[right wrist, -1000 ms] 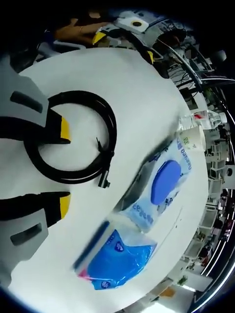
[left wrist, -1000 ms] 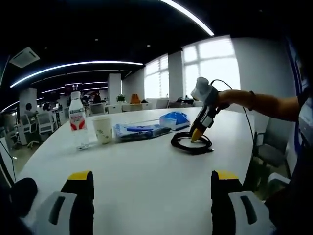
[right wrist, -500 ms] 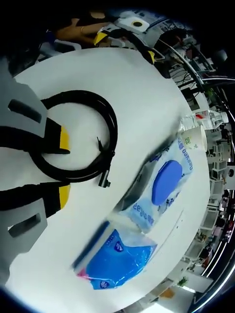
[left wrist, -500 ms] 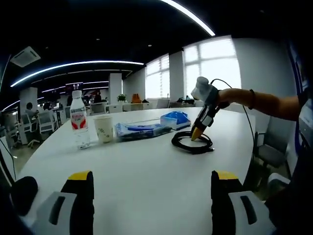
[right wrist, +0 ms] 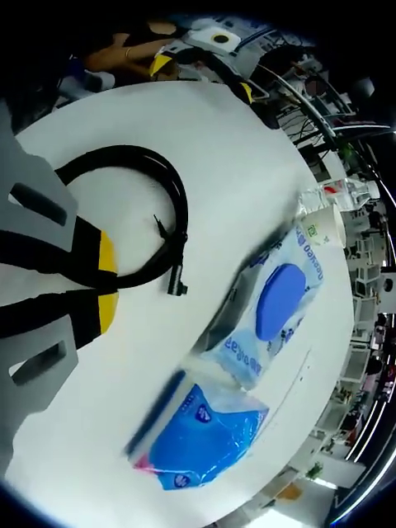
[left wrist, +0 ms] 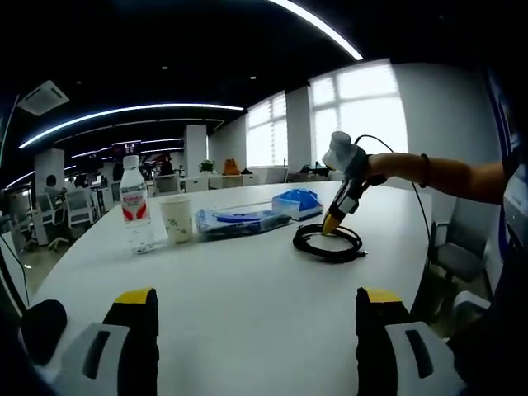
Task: Arrange the tabletop items into an orderly group along one side of the table until the central work area is clear of visible clutter.
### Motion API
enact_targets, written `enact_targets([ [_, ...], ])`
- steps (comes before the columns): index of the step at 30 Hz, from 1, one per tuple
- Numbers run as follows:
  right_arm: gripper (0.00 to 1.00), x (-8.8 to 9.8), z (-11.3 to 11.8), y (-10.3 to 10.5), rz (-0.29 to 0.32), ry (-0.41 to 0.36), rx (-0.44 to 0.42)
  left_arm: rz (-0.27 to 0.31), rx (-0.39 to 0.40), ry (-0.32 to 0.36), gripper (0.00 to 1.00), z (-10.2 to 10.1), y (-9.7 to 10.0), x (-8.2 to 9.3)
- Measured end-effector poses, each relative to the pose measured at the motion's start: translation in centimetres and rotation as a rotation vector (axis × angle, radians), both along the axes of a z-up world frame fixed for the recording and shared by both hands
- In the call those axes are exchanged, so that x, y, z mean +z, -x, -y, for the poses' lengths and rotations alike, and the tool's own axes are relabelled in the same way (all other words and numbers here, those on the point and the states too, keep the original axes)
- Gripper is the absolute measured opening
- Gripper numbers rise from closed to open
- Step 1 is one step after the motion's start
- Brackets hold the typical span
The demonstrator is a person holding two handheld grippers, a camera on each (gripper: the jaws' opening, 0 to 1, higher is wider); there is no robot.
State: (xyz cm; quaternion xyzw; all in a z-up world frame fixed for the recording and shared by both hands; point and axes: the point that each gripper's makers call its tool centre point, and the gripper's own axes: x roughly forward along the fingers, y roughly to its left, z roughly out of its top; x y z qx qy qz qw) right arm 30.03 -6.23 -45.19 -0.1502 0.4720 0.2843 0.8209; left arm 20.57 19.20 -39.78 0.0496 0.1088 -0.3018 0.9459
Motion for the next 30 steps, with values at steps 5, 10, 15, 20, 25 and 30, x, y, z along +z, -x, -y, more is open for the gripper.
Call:
enact_targets([
  [5,0.03,0.1,0.0,0.0,-0.005,-0.017,-0.02,-0.001,-0.002,-0.009,0.99,-0.1,0.0,0.0],
  [10,0.03,0.6,-0.1,-0.1,-0.016,-0.062,-0.06,0.003,0.001,0.002,0.99,-0.1,0.1,0.2],
  [15,0.02,1.3,0.2,-0.6,-0.006,-0.086,-0.081,0.002,0.002,0.001,0.99,-0.1,0.2,0.0],
  [20,0.02,2.0,0.6,-1.3,0.001,-0.107,-0.109,0.02,-0.016,-0.021,0.99,0.2,0.4,0.1],
  [25,0.02,1.8,1.3,-1.8,-0.005,-0.121,-0.152,0.043,-0.03,0.026,0.99,0.5,0.5,1.0],
  [30,0.02,1.3,2.0,-2.4,-0.023,-0.136,-0.194,0.05,-0.025,0.01,0.99,0.2,0.5,1.0],
])
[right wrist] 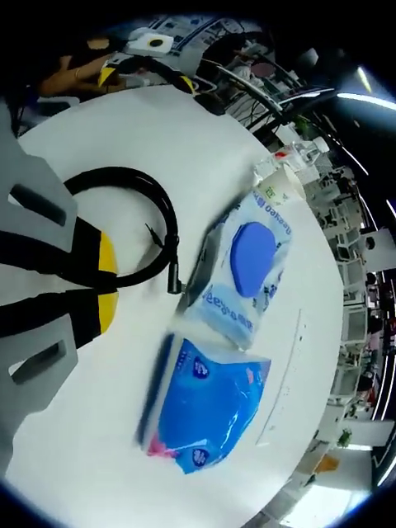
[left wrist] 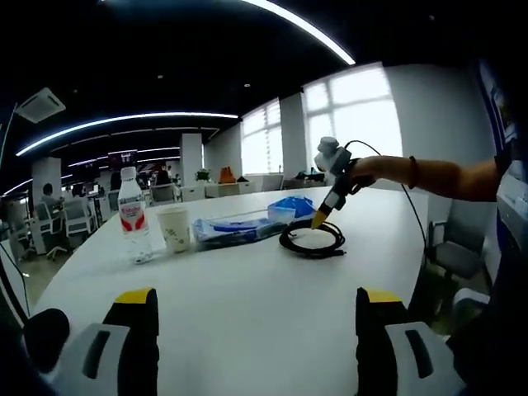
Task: Arrange the tabletop items into an orderly group along one side of the table until the central work area is clear of visible clutter.
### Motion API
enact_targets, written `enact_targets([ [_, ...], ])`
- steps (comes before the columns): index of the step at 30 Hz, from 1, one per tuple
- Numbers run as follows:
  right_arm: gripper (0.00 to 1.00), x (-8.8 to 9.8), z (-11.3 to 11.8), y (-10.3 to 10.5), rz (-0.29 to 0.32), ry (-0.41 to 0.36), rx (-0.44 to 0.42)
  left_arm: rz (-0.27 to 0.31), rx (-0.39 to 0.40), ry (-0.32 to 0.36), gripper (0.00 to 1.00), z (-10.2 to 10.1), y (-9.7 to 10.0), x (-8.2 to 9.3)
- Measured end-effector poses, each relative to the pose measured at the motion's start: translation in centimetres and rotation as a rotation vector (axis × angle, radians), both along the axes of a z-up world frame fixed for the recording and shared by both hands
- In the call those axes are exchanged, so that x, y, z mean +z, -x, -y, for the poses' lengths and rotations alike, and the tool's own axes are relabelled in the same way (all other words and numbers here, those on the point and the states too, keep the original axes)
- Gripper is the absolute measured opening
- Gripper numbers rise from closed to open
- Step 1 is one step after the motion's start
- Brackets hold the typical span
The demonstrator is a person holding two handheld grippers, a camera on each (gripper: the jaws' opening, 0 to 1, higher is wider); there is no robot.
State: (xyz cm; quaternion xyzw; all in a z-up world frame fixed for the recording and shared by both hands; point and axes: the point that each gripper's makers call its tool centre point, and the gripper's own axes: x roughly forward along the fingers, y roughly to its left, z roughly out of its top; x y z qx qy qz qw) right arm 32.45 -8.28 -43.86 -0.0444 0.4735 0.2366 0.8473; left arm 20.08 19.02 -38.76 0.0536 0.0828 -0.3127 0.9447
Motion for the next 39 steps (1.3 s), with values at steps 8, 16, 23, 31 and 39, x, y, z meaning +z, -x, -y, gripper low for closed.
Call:
enact_targets([
  [8,0.02,-0.5,0.1,-0.7,-0.006,0.004,-0.003,0.007,0.003,-0.011,0.99,-0.2,0.1,0.0],
  [16,0.02,-0.9,0.7,-1.1,-0.011,0.032,-0.009,0.017,0.011,-0.01,0.99,-0.6,0.2,0.2],
  [23,0.02,-1.1,1.0,-1.5,0.004,0.052,-0.004,0.011,0.025,-0.008,0.99,-0.9,0.1,0.2],
  [31,0.03,-1.3,0.9,-1.1,0.013,0.09,0.032,0.014,0.037,-0.017,0.99,-1.2,0.0,0.3],
  [39,0.05,-1.3,1.0,-0.9,0.047,0.112,0.09,0.018,0.031,-0.027,0.99,-0.8,0.1,0.2],
])
